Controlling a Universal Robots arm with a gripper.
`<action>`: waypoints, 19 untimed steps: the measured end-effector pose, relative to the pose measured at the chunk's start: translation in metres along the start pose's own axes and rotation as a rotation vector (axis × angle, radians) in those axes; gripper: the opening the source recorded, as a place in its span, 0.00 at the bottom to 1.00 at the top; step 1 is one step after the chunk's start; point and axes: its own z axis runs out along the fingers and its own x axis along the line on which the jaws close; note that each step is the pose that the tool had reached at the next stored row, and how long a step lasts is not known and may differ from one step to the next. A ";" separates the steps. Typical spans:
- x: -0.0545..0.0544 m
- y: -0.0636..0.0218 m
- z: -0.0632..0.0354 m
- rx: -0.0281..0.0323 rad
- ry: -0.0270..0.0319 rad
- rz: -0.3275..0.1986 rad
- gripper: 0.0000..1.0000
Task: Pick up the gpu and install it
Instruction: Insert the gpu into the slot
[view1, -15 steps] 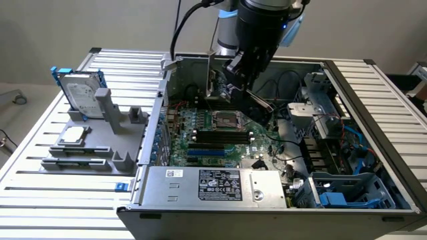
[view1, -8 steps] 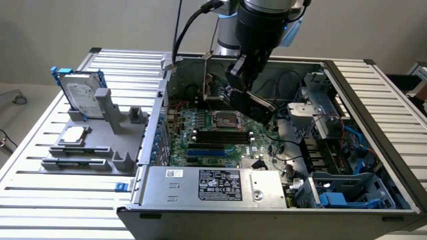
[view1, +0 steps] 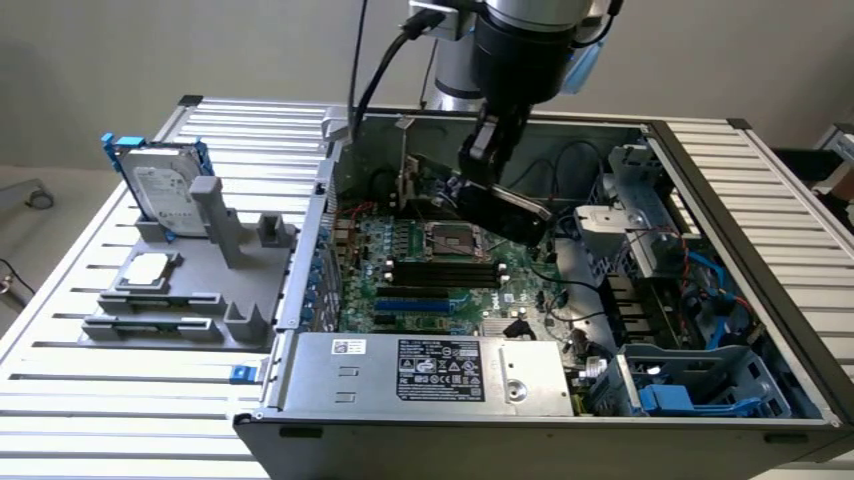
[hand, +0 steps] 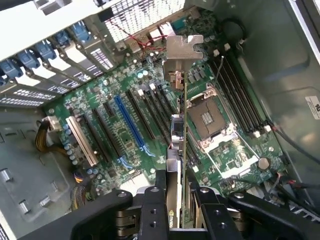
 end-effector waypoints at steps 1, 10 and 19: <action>0.000 0.0000 0.0002 -0.0007 0.0012 -0.018 0.26; 0.000 -0.0001 0.0014 -0.0066 0.0123 -0.182 0.26; 0.001 0.0015 0.0026 -0.0117 0.0213 -0.314 0.26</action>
